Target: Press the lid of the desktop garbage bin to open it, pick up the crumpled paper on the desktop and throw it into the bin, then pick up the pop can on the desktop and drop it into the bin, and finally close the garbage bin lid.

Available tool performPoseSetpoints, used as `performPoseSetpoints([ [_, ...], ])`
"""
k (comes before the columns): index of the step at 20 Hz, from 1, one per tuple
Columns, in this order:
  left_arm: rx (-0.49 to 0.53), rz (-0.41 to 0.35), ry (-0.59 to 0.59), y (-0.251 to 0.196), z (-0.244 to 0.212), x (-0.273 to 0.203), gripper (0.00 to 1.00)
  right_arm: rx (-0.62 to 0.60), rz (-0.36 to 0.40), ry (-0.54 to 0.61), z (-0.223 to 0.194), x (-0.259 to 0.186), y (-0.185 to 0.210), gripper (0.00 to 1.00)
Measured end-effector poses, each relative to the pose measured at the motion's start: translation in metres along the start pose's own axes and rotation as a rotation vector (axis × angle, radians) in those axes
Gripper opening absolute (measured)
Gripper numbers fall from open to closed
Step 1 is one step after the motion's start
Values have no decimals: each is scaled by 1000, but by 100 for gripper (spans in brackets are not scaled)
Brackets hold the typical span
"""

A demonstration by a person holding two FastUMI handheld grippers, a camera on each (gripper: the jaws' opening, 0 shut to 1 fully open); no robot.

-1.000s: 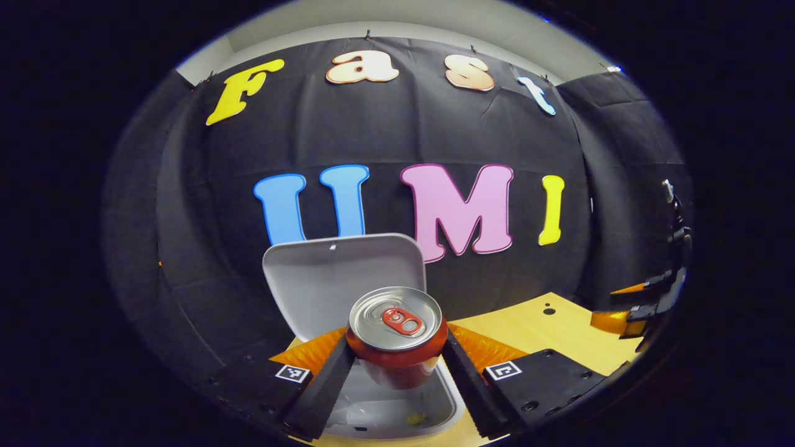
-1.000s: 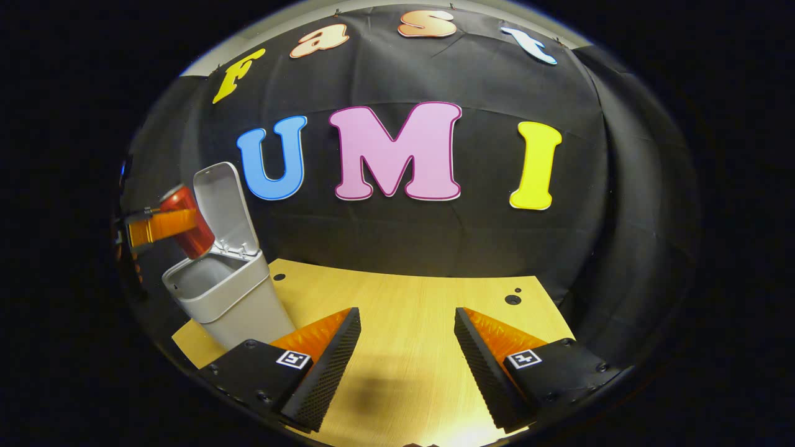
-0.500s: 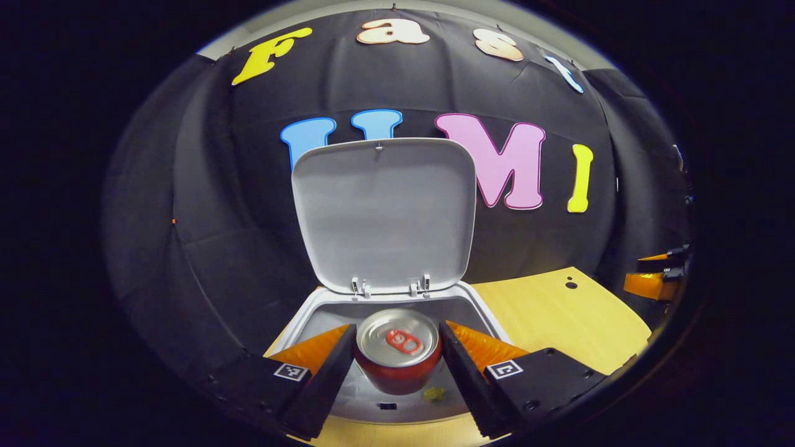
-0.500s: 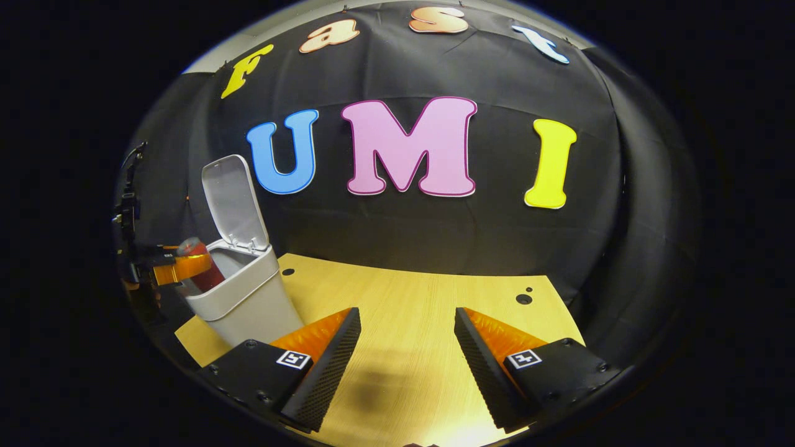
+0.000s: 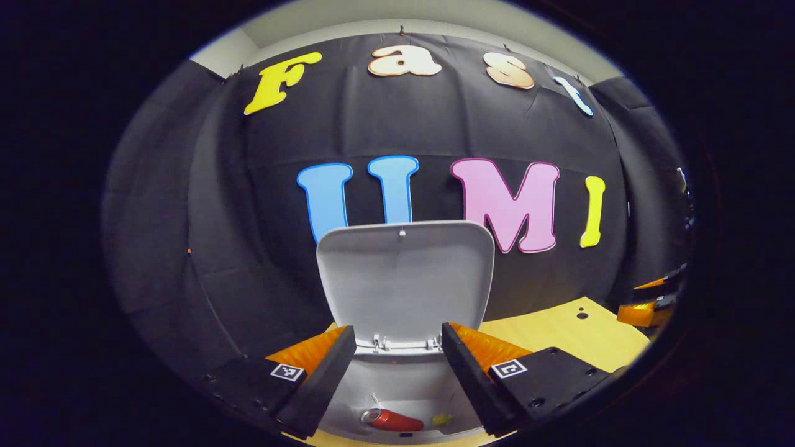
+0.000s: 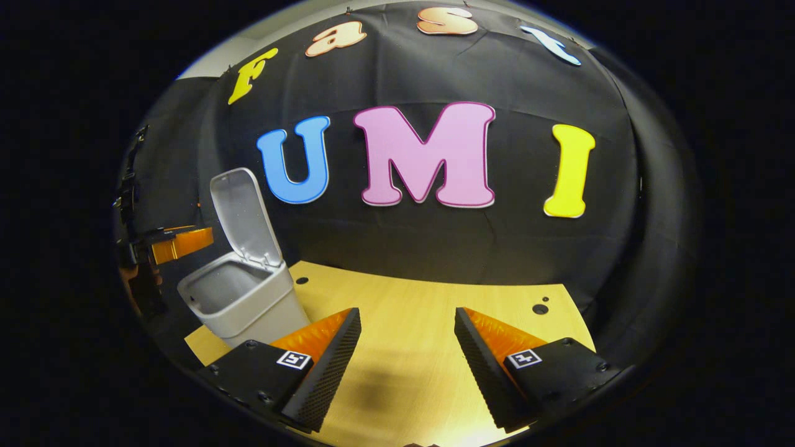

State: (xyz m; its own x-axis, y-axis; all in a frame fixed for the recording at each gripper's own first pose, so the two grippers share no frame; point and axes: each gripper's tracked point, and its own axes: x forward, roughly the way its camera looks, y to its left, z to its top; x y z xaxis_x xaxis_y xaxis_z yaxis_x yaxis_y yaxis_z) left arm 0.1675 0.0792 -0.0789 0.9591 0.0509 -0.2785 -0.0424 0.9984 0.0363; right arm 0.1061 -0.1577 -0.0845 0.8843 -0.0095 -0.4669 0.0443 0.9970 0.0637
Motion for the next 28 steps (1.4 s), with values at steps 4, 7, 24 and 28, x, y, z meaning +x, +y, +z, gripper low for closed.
performPoseSetpoints([
  [4,46,7,-84,10,45,16,93,-16,36,-48,37,9,14,98],
  [7,79,6,-149,14,80,30,92,-24,51,-61,54,12,20,98],
  [24,14,-162,-20,5,67,41,95,-20,-81,-65,48,-43,11,98],
  [28,12,-161,46,11,25,3,95,-10,-149,-54,30,-68,12,98],
])
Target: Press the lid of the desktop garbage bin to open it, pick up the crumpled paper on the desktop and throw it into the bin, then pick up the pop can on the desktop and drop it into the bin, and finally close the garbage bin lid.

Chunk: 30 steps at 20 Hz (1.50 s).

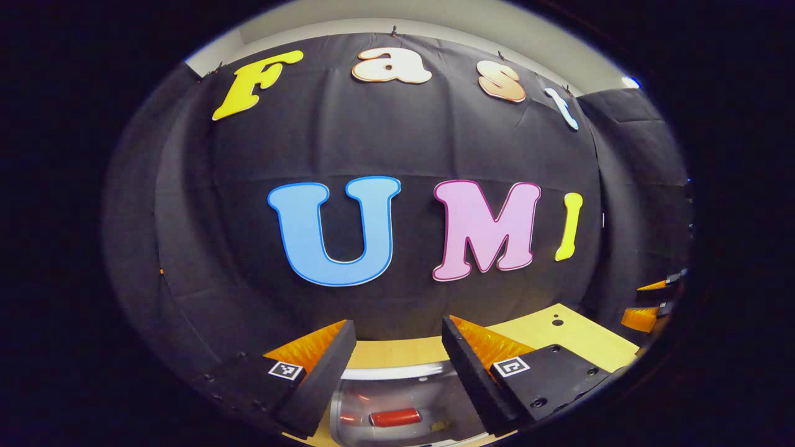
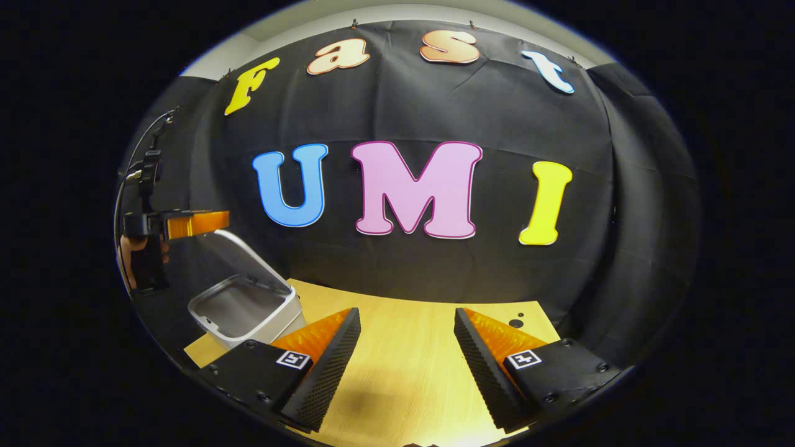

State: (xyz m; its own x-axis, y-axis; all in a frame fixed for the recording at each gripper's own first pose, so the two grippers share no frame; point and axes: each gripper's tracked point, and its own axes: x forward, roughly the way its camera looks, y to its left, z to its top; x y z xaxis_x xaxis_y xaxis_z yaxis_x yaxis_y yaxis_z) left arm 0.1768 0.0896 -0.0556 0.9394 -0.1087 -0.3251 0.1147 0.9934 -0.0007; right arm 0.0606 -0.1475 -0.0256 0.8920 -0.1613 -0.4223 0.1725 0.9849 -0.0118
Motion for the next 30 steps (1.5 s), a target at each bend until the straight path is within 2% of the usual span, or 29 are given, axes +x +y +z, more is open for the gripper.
performPoseSetpoints([
  [7,-19,-10,115,-19,-99,-32,94,-5,-83,32,-23,-37,-1,98],
  [8,2,-3,107,-20,-106,-33,98,-3,-89,37,-28,-41,0,98],
  [10,34,14,84,-20,-114,-35,97,-3,-97,54,-37,-50,3,98],
  [13,14,35,82,-21,-131,-37,96,-18,-107,72,-49,-64,8,98],
  [14,17,38,34,-21,-127,-39,97,-21,-109,76,-53,-68,9,98],
  [19,17,31,-61,-22,-132,-37,97,-16,-123,89,-73,-85,17,98],
  [21,16,29,-48,-24,-140,-37,97,-6,-130,89,-79,-91,19,98],
  [22,28,30,-78,-23,-134,-39,99,1,-133,85,-79,-93,21,98],
  [26,49,29,-69,-24,-129,-41,97,24,-149,54,-75,-99,24,98],
  [30,67,51,-170,-33,-80,-79,93,19,-176,-28,-54,-108,20,98],
])
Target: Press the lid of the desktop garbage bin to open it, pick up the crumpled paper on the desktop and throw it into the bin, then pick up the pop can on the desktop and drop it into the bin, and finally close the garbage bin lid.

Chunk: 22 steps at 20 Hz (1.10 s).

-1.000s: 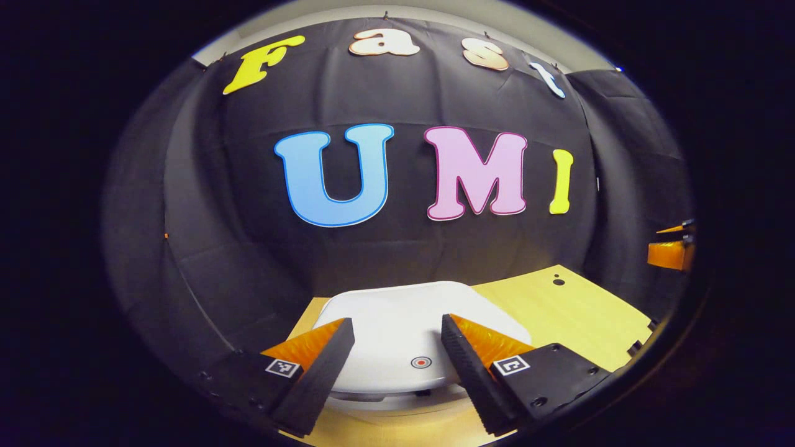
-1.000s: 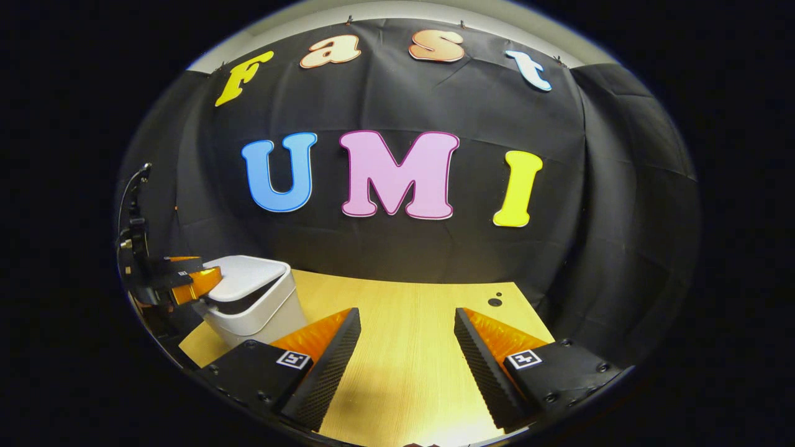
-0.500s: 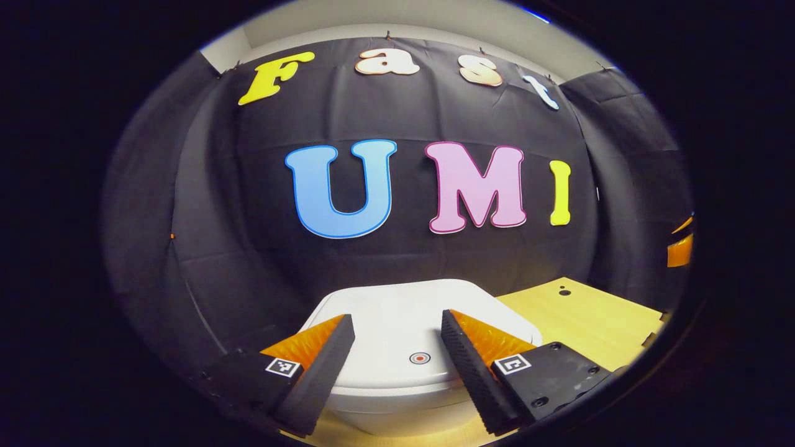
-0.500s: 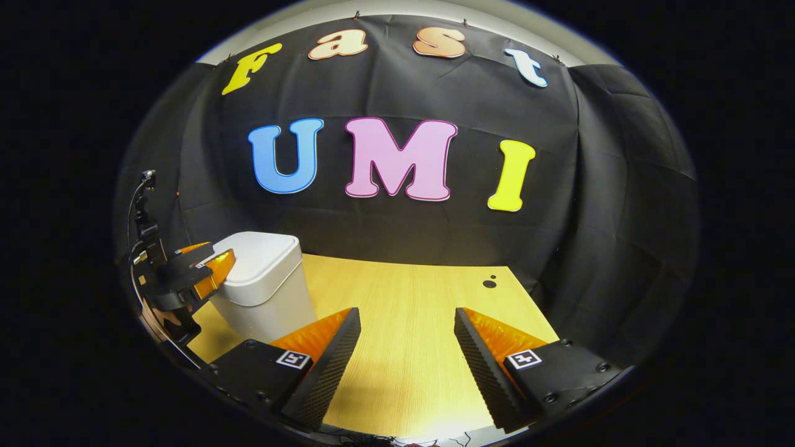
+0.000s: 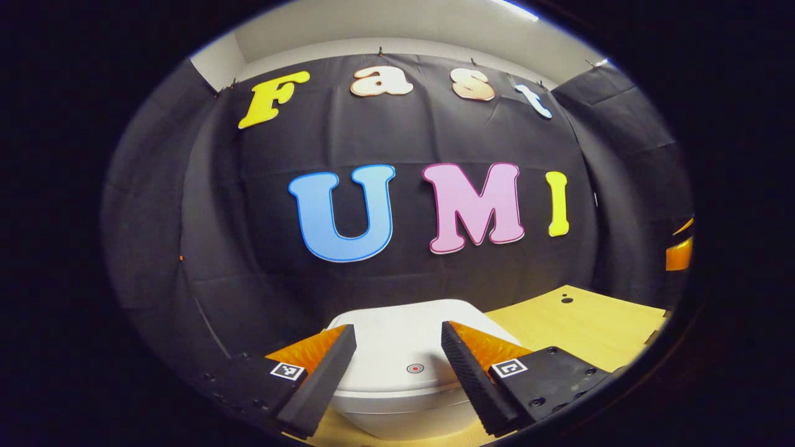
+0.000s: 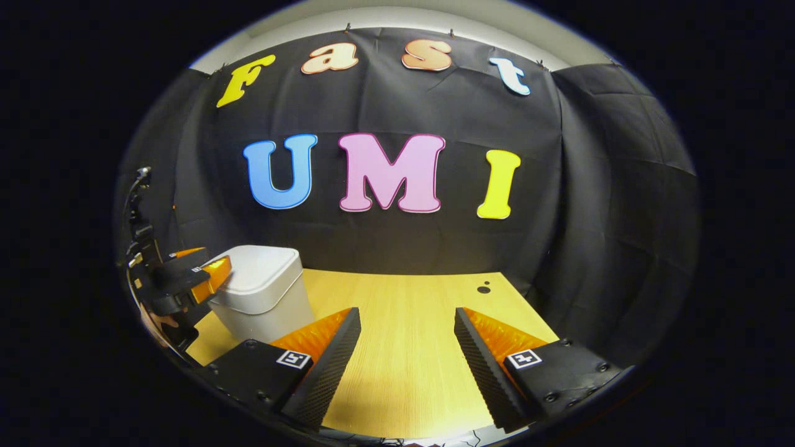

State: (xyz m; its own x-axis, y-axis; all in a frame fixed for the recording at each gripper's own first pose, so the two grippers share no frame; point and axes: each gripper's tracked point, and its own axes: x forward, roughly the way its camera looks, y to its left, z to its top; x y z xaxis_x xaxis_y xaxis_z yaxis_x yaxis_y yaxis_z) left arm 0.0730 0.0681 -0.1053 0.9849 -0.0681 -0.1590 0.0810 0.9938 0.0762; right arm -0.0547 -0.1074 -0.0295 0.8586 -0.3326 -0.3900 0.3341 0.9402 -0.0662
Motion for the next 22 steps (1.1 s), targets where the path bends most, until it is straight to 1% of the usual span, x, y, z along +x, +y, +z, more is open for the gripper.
performPoseSetpoints([
  [3,-6,-26,-42,-25,28,-26,93,27,-9,-71,18,-8,0,98],
  [6,-57,-40,-35,-46,38,-52,93,39,-24,-162,37,-19,1,98],
  [7,-65,-40,-40,-51,42,-61,93,38,-29,-187,40,-24,1,98],
  [9,-62,-14,-45,-52,44,-78,94,43,-27,-237,45,-32,5,98],
  [13,-117,-18,-46,-62,39,-101,93,67,13,-283,38,-45,27,98],
  [15,-124,-3,-48,-57,37,-106,94,69,27,-290,31,-49,34,98],
  [18,-124,7,-55,-54,36,-110,94,21,31,-306,29,-52,39,97],
  [20,-118,17,-53,-51,36,-112,94,11,39,-307,28,-53,44,97],
  [21,-113,19,-54,-51,37,-113,94,13,45,-312,29,-53,47,86],
  [22,-109,18,-57,-51,38,-113,94,15,45,-317,31,-53,48,98],
])
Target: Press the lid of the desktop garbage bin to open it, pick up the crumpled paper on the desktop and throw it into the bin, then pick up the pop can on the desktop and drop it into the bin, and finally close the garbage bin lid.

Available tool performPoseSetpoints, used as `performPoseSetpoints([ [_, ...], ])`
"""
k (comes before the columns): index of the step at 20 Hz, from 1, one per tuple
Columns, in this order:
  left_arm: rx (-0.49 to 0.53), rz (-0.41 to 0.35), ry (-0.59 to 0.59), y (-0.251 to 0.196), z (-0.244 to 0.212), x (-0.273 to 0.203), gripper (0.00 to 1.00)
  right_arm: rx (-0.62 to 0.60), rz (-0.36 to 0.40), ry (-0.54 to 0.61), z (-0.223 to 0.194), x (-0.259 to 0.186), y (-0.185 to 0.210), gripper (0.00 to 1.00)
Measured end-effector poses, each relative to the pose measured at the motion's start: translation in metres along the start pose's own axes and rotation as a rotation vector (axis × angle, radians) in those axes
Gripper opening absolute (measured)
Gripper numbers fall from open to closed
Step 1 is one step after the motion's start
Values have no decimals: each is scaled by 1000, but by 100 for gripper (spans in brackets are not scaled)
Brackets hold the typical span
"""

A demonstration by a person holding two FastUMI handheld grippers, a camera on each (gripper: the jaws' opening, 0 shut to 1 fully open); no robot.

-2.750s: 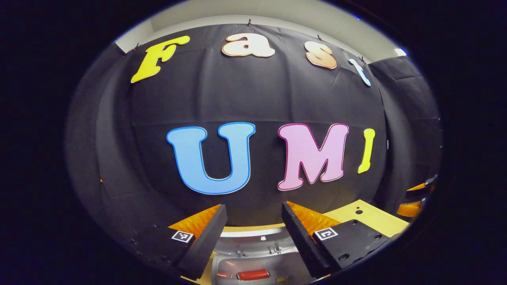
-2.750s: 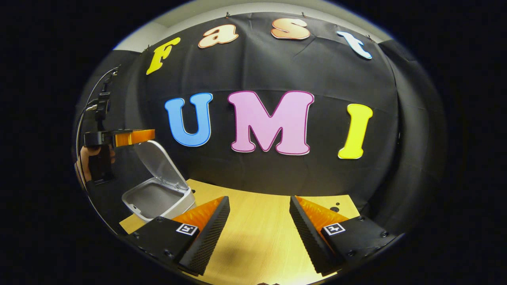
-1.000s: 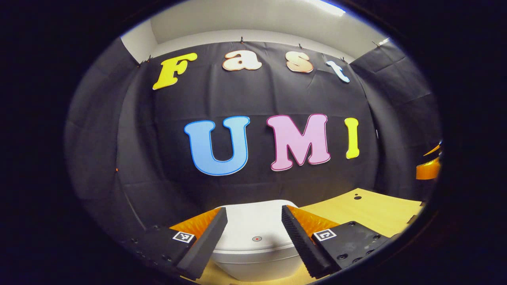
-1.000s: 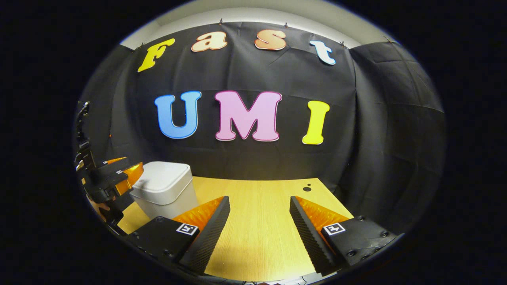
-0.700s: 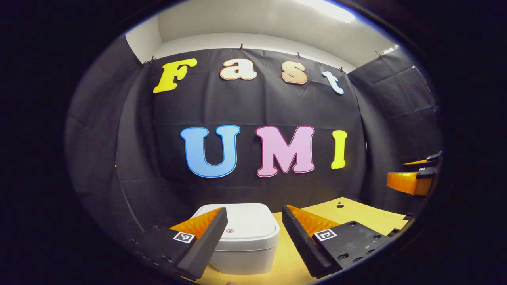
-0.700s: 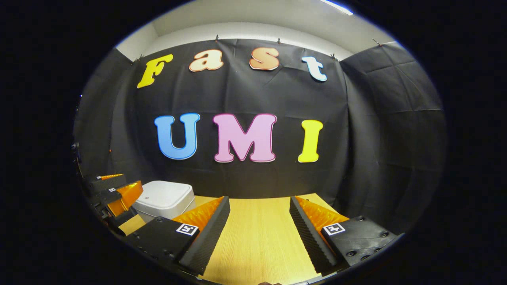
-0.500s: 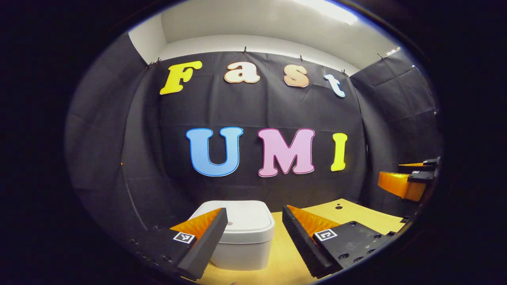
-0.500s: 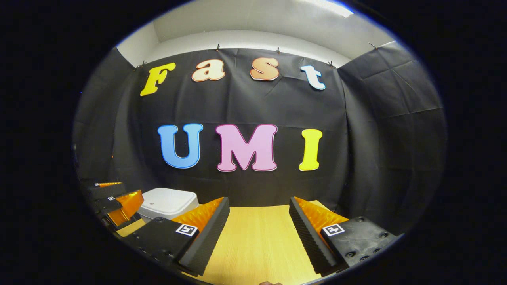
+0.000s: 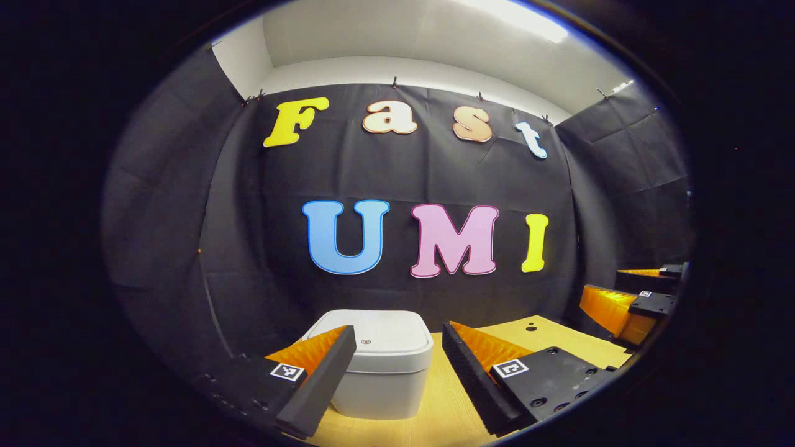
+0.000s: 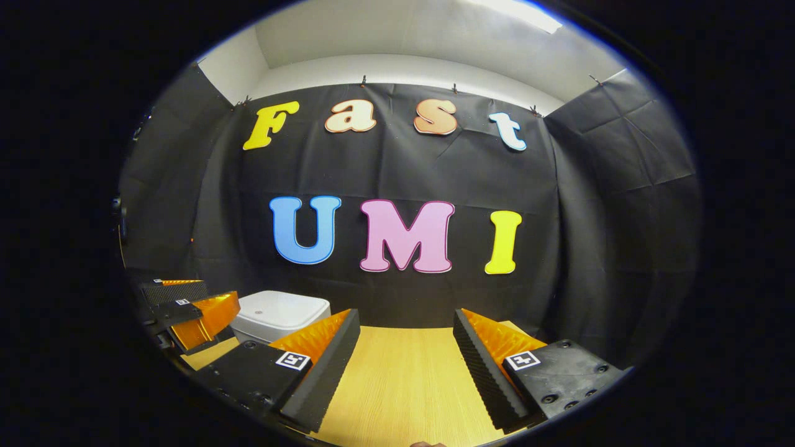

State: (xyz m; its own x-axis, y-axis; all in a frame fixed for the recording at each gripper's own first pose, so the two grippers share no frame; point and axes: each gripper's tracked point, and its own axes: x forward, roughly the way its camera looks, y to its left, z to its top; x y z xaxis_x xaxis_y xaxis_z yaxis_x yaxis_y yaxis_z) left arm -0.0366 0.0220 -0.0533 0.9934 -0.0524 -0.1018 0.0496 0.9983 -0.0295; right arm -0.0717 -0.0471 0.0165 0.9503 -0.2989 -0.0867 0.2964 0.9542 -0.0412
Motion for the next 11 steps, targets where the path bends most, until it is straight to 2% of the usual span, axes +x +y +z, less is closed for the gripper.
performPoseSetpoints([
  [11,14,-40,-37,-14,10,0,94,-32,0,-47,16,10,0,97],
])
